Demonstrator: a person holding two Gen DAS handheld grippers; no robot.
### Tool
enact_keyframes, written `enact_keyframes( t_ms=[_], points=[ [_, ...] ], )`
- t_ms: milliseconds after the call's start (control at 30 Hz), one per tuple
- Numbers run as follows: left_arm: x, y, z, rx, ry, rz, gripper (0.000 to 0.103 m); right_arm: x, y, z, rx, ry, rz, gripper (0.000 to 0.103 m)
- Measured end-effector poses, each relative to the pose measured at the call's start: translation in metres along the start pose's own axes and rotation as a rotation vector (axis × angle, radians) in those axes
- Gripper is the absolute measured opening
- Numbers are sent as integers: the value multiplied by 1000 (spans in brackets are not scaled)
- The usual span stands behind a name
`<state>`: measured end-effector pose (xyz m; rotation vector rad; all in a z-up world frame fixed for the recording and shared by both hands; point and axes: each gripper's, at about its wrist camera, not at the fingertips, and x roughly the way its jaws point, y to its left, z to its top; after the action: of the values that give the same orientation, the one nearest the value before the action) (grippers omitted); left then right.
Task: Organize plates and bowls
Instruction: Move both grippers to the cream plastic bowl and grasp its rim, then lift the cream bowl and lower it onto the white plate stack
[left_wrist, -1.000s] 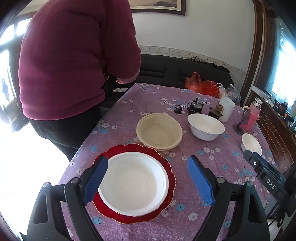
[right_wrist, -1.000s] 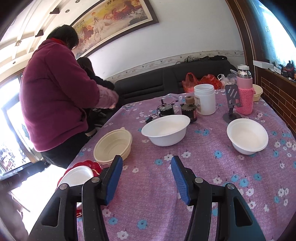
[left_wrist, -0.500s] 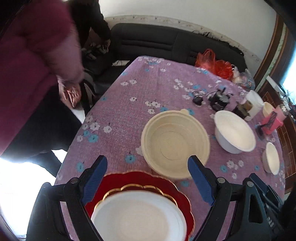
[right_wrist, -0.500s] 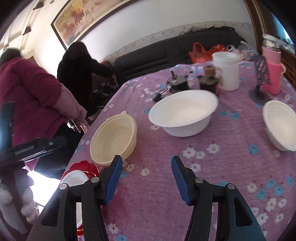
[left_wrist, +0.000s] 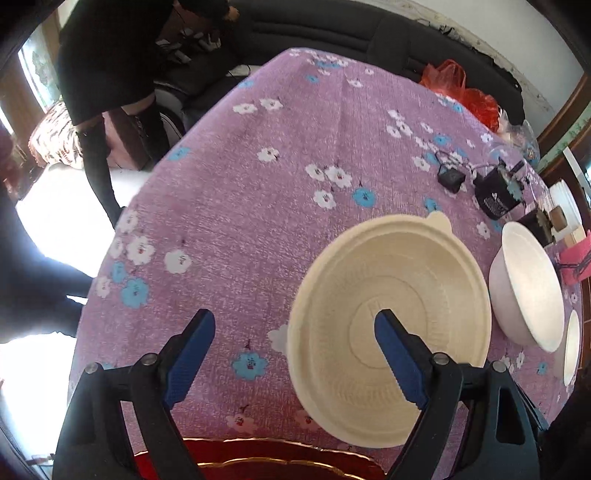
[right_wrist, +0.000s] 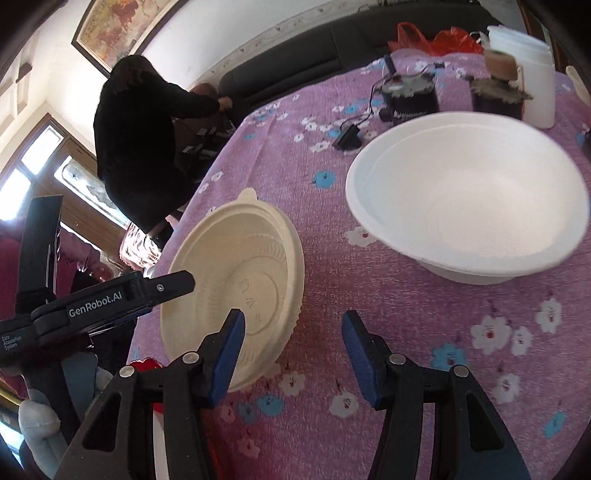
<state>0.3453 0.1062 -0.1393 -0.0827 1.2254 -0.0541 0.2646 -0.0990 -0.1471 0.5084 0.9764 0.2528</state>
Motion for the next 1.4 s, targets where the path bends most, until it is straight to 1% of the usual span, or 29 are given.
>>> enact_keyframes(
  t_ms=[33, 67, 100, 133, 167, 267, 333, 467, 667, 800, 900, 1000, 1200, 1300, 1400],
  points=[
    [2, -2, -1, 8, 14, -4, 71, 5, -1, 1, 4, 10, 2, 43],
    [6, -5, -2, 21, 36, -10, 48, 9, -1, 2, 7, 21, 6, 34],
    [9, -8, -2, 32, 60, -18, 36, 12, -2, 1, 12, 30, 18, 29],
    [12, -11, -4, 42, 85, -31, 19, 13, -1, 1, 12, 34, 26, 21],
    [12, -12, -5, 47, 90, -24, 17, 13, 0, 0, 6, 35, 29, 20],
    [3, -15, -8, 52, 56, -35, 17, 7, 3, -3, -14, 9, 9, 20],
    [-7, -17, -11, 55, 33, -44, 17, -1, 4, -5, -17, -7, 16, 20],
    [-34, -26, -24, 84, -17, -38, 17, -25, 8, -9, -34, -47, 22, 20],
    [-88, -29, -61, 104, -109, -48, 17, -64, 20, -20, -67, -96, 42, 20],
    [-121, -22, -91, 112, -192, -17, 17, -87, 38, -38, -118, -115, 61, 20],
    [-138, -11, -114, 100, -241, 15, 18, -97, 58, -54, -171, -114, 68, 20],
    [-144, 2, -130, 80, -257, 37, 19, -99, 76, -69, -226, -106, 57, 20],
    [-140, 21, -157, 61, -277, 107, 19, -91, 96, -95, -278, -61, 52, 21],
    [-131, 32, -165, 39, -263, 128, 19, -79, 102, -107, -303, -35, 31, 21],
    [-121, 44, -172, 14, -235, 130, 20, -69, 106, -116, -319, -8, 12, 21]
  ],
)
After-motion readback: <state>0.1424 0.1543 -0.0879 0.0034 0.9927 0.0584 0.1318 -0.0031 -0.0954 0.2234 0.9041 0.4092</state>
